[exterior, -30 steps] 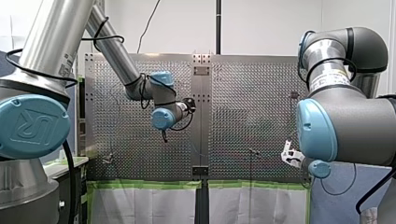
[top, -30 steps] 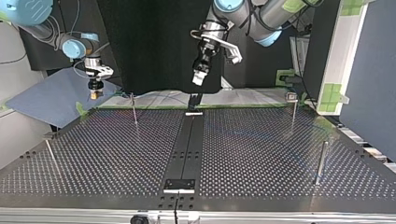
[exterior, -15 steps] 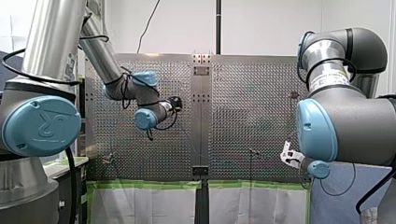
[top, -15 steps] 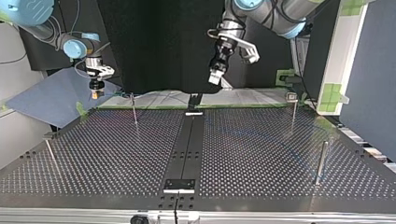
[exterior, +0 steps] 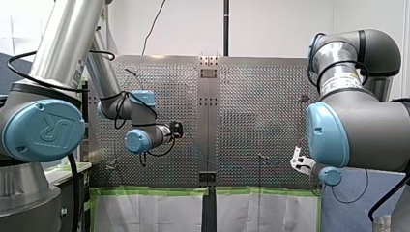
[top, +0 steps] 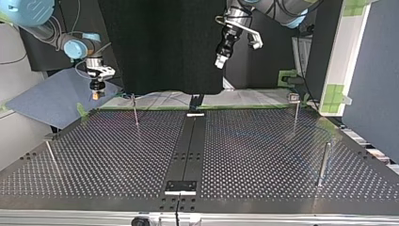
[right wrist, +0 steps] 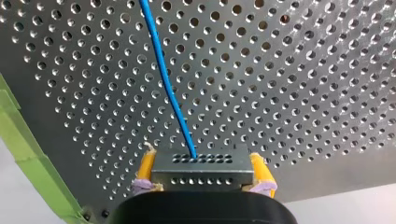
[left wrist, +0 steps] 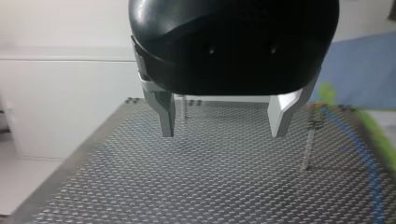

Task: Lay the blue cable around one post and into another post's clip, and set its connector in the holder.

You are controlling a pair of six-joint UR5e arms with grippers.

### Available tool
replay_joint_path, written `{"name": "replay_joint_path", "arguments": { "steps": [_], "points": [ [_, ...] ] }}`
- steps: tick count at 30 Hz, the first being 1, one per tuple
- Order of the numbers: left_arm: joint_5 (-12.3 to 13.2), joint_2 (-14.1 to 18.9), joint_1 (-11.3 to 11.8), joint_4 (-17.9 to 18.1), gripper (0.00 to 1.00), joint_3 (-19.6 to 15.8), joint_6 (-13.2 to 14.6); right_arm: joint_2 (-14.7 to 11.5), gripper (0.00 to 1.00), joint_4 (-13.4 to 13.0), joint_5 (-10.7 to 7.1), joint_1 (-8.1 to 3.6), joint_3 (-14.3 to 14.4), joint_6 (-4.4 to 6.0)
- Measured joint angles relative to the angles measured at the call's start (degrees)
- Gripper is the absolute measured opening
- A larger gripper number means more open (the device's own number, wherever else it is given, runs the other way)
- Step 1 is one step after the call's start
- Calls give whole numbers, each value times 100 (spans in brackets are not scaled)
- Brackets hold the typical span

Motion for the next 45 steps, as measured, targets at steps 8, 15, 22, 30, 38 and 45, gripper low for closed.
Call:
{"name": "replay_joint_path", "arguments": {
  "steps": [8,15,22,30,38,45],
  "points": [
    [9,-77,-4,171,100,-388,-23,-74,0,106,289,-113,-32,-134],
    [-1,-77,-4,192,100,-744,-66,-379,0,394,591,-136,-26,-149],
    [8,-79,-8,181,100,-1014,-92,-762,0,711,628,-43,22,27],
    [9,-78,-36,174,100,-1037,-110,-1136,0,942,716,264,27,236],
    [9,-80,-81,144,100,-1040,-117,-1556,0,1335,967,682,27,147],
    [9,-79,-134,132,100,-1039,-122,-1911,0,1690,1029,874,27,-71]
  ]
}}
